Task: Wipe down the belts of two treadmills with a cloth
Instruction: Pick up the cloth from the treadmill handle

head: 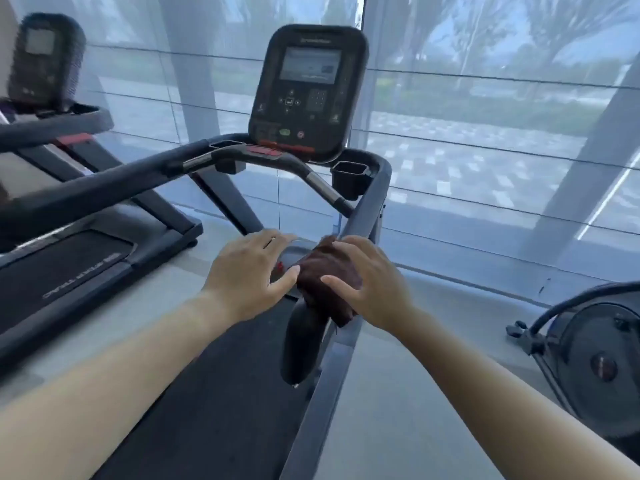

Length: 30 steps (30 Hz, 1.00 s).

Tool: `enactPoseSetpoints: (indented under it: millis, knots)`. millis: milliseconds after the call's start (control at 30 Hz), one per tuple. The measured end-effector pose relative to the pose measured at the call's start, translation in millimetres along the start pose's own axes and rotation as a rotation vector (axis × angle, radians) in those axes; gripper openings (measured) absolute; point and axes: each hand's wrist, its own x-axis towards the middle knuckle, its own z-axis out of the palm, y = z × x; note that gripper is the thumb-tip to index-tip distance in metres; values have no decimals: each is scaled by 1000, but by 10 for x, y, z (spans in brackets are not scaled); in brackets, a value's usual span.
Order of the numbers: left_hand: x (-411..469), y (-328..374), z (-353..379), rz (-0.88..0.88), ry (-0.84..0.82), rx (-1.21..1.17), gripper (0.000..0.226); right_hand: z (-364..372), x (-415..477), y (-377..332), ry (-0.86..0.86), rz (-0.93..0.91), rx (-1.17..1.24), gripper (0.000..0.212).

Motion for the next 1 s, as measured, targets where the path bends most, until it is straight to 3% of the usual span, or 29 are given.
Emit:
enactPoseSetpoints:
  millis: [333, 667, 1000]
  knots:
    - [-233, -23, 333, -259, -18, -6, 57, 411, 180, 109, -178, -11, -5, 76]
    - [-601, 119, 363, -387, -76, -21, 63, 430, 51, 104, -224, 61, 160, 70]
    - [-1355, 32, 271, -404, -149, -68, 63, 479, -83, -193, 25, 142, 110, 44]
